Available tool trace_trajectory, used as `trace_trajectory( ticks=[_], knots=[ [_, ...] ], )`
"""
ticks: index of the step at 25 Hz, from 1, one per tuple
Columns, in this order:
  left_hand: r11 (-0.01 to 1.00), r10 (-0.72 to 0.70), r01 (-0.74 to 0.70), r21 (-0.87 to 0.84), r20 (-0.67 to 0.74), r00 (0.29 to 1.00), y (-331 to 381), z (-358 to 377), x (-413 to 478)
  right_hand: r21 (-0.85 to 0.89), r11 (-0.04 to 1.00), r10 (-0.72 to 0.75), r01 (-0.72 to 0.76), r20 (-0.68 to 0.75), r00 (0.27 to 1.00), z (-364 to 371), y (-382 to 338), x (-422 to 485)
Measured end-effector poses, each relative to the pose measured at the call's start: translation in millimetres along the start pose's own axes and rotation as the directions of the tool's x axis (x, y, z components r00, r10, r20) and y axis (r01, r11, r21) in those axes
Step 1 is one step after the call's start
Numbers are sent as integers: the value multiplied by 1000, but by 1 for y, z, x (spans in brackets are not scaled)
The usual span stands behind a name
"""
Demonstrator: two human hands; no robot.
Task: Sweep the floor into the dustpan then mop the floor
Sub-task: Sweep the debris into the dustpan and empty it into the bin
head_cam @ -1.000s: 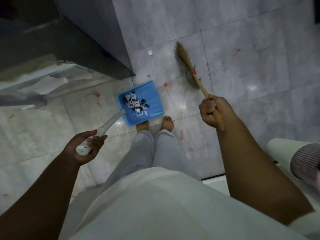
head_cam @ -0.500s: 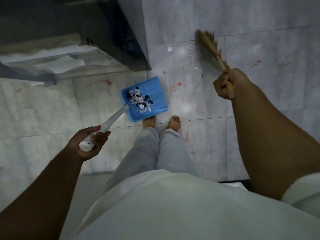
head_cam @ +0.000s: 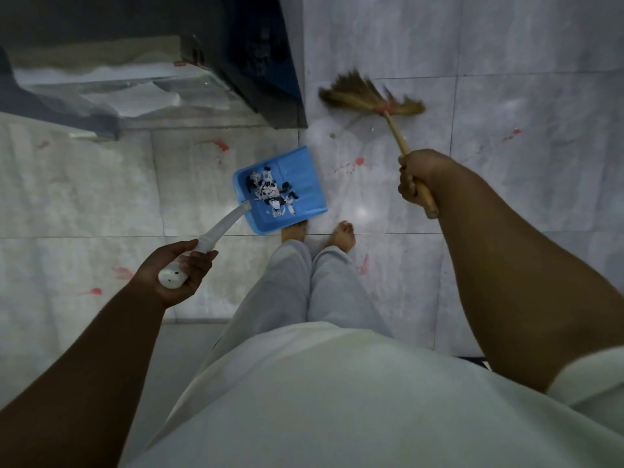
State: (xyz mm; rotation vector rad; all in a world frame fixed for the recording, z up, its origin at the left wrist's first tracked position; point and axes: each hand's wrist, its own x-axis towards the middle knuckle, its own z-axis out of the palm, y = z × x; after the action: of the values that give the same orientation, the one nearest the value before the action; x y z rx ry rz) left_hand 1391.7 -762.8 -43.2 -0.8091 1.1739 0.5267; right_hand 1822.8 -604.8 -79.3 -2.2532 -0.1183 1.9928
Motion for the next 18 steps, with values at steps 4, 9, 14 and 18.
trace_trajectory(
  ticks=[4, 9, 14, 18],
  knots=[
    [1000, 3, -3, -30, -14, 1000, -3, -6, 0, -233, 971, 18, -59, -173, 985, -27, 41, -4],
    [1000, -23, 23, -11, -2, 1000, -2, -2, -4, -149, 974, 128, -171, -263, 956, -72, 123, -34],
    [994, -57, 56, 94, 10, 998, 0, 24, -10, 135, 974, 201, -179, -169, 965, -101, 175, -104],
    [985, -53, 54, 165, -7, 999, -1, 47, -10, 193, 976, 125, -97, -136, 983, -117, 174, -137]
  ],
)
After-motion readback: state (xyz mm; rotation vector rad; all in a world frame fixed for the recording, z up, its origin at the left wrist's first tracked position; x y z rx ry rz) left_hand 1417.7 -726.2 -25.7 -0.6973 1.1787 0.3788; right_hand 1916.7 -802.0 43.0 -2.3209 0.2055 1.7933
